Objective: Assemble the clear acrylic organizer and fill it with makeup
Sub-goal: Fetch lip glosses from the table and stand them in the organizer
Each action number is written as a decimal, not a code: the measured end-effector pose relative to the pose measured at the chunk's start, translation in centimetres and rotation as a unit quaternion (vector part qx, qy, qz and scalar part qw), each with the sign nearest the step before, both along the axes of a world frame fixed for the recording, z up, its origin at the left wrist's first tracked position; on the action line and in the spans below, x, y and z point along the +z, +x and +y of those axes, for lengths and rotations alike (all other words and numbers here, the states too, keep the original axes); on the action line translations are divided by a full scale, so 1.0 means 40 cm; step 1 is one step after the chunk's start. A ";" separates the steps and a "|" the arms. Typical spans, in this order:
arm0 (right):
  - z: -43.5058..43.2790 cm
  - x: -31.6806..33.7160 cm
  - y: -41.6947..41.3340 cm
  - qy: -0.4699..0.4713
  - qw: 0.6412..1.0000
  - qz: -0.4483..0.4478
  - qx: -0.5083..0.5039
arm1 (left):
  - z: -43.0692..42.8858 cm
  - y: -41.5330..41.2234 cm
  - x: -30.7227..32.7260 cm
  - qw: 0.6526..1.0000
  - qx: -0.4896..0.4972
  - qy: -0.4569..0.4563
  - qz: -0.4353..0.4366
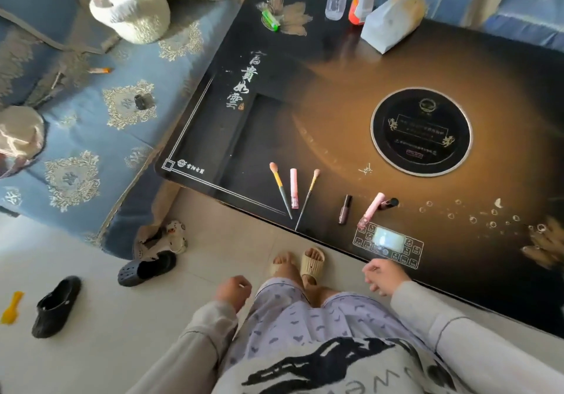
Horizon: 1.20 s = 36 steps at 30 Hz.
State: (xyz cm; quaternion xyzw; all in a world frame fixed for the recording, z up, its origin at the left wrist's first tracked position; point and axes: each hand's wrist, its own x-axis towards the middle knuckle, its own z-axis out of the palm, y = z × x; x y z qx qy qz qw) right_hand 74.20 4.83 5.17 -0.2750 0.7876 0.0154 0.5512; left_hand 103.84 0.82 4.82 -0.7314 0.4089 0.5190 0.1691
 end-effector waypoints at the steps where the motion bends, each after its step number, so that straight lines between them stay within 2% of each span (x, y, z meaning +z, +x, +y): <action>1: 0.000 -0.002 0.001 0.004 1.000 0.003 -0.010 | -0.033 -0.009 0.004 1.000 -0.016 0.000 0.006; 5: -0.010 -0.004 -0.004 0.012 0.998 0.014 -0.068 | -0.153 -0.058 0.005 0.996 -0.085 0.004 0.023; 10: -0.069 -0.018 -0.015 -0.021 0.977 0.007 -0.211 | -0.282 -0.150 -0.003 0.985 -0.161 -0.056 0.010; 12: -0.105 -0.029 -0.016 -0.034 0.951 0.008 -0.307 | -0.323 -0.192 -0.014 0.980 -0.179 -0.084 0.011; 14: -0.141 -0.046 -0.020 -0.034 0.901 -0.006 -0.432 | -0.364 -0.235 -0.034 0.975 -0.190 -0.116 0.017; 16: -0.175 -0.073 -0.022 -0.039 0.871 0.004 -0.490 | -0.399 -0.273 -0.059 0.970 -0.195 -0.142 0.014; 20: -0.231 -0.137 -0.018 -0.041 0.875 0.097 -0.473 | -0.454 -0.329 -0.105 0.966 -0.202 -0.157 -0.037; 22: -0.251 -0.157 -0.016 -0.035 0.872 0.133 -0.469 | -0.470 -0.352 -0.126 0.958 -0.239 -0.148 -0.058; 27: -0.277 -0.168 -0.015 -0.033 0.872 0.177 -0.455 | -0.484 -0.385 -0.158 0.945 -0.283 -0.136 -0.086; 30: -0.278 -0.166 -0.014 -0.023 0.883 0.191 -0.429 | -0.478 -0.391 -0.166 0.942 -0.289 -0.138 -0.100; 33: -0.271 -0.160 -0.015 -0.035 0.877 0.191 -0.439 | -0.474 -0.388 -0.155 0.943 -0.283 -0.135 -0.109; 36: -0.255 -0.142 -0.012 -0.056 0.876 0.158 -0.453 | -0.470 -0.374 -0.132 0.946 -0.273 -0.138 -0.104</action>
